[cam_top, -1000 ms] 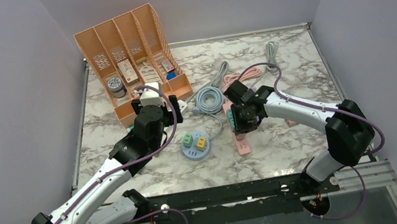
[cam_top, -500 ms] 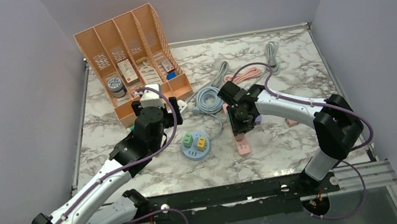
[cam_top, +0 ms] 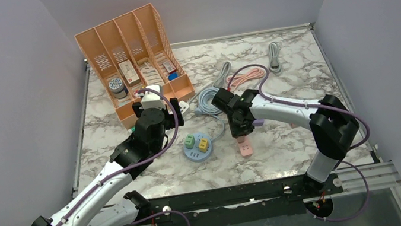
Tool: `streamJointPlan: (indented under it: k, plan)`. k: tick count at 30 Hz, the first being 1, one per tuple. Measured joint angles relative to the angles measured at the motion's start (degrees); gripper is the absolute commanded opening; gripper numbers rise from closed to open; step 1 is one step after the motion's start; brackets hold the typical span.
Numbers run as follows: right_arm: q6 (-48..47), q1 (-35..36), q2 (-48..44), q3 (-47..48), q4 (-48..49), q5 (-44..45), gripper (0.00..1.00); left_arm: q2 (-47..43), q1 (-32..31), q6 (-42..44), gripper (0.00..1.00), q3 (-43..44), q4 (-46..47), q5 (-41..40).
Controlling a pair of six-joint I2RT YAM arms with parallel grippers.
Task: Insert the plug
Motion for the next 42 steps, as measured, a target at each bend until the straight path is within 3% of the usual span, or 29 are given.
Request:
streamJointPlan:
  k: [10, 16, 18, 24, 31, 42]
  plan:
    - [-0.83, 0.04, -0.13, -0.92, 1.44, -0.22, 0.02, -0.15, 0.0, 0.83, 0.88, -0.09, 0.02, -0.33]
    - [0.39, 0.04, -1.29, 0.94, -0.35, 0.09, 0.6, -0.11, 0.0, 1.27, 0.88, -0.09, 0.02, -0.33]
    - [1.73, 0.04, -1.73, 0.94, -1.6, 0.55, 0.68, -0.09, 0.0, 1.4, 0.88, -0.09, 0.07, -0.33]
    - [3.93, 0.04, -12.7, 2.01, -3.37, 2.99, 0.7, 0.35, 0.0, 1.46, 0.88, -0.07, 0.83, -0.31]
    - [11.65, -2.67, -23.91, 1.09, -6.14, 12.61, 0.68, 1.25, 0.26, 1.62, 0.88, 0.5, 1.14, 0.74]
    - [11.8, -29.2, -29.31, -11.65, -4.33, 14.45, 0.69, 0.81, 0.28, 2.89, 0.88, 0.46, 4.92, 11.93]
